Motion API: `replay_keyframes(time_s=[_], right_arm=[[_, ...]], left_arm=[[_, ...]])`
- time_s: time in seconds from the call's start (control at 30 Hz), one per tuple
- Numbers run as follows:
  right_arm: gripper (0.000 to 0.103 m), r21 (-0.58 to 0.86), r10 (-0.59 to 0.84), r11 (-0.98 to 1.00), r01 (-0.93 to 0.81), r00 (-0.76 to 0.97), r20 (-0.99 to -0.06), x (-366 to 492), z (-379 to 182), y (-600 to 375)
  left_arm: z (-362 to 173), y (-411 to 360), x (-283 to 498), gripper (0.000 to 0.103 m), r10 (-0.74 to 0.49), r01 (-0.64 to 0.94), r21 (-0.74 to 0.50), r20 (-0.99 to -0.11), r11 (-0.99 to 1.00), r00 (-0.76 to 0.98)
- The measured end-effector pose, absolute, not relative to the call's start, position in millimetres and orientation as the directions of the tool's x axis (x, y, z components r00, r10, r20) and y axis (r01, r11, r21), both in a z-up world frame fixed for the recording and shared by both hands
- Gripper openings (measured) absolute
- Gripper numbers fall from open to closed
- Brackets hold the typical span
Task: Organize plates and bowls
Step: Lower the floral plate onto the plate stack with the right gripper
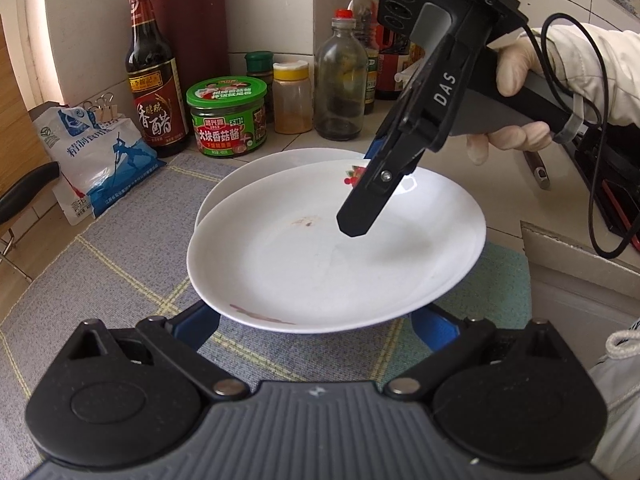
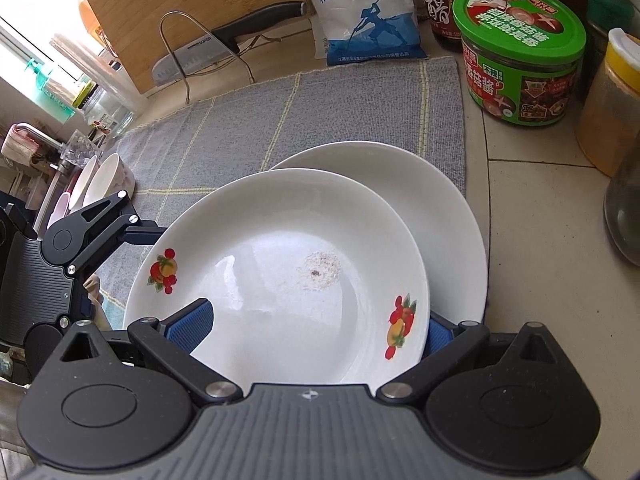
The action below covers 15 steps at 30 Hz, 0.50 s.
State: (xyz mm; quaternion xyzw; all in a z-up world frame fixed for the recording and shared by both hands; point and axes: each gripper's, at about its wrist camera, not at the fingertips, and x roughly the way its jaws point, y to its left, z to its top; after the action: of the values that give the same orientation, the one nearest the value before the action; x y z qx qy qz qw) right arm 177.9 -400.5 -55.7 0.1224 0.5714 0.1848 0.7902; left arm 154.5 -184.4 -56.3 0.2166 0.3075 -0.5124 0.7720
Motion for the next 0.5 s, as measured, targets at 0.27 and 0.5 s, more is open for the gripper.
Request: replay_keyframes(time_s=[0.27, 0.5], right_arm=[[0.103, 0.381, 0.404, 0.915, -0.135, 0.292, -0.867, 170, -50, -400], [0.103, 0.369, 0.385, 0.923, -0.113, 0.312, -0.868, 160, -41, -403]], left_arm=[[-59, -186, 155, 0.101, -0.661, 0.93, 0.033, -0.694, 0.365, 0.284], [-59, -185, 158, 0.1, -0.667, 0.925, 0.026, -0.686, 0.379, 0.292]])
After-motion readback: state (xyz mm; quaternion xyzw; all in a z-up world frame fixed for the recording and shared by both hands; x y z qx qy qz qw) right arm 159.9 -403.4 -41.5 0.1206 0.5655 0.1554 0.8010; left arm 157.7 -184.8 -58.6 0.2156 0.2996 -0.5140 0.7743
